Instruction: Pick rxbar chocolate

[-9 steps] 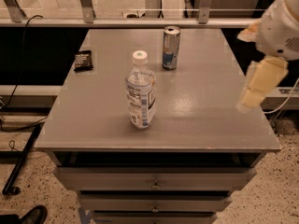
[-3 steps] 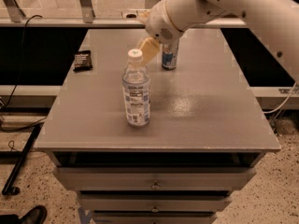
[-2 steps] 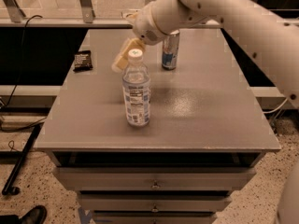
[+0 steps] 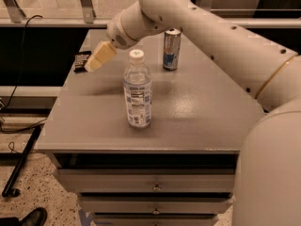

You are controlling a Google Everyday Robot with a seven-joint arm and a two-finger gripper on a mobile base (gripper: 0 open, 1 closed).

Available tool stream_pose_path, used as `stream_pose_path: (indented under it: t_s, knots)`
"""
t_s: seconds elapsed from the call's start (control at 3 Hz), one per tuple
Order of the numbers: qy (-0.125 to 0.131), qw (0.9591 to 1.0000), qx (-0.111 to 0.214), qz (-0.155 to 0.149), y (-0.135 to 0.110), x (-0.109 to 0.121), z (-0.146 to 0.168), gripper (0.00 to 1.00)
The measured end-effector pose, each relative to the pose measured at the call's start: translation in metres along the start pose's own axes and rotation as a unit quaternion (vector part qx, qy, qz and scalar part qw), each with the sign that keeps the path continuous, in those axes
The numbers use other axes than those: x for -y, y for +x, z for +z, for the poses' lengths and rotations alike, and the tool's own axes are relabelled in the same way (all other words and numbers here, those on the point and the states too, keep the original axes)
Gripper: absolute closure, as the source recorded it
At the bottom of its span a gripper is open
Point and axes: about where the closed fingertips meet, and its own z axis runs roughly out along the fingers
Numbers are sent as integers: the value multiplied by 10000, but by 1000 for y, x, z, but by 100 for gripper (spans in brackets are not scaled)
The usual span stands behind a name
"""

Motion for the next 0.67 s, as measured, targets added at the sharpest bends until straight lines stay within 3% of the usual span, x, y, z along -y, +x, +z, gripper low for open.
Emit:
stream_pose_path:
  t_s: [0.67]
  knots:
    - [153, 9972, 84, 721, -8, -7, 68, 0]
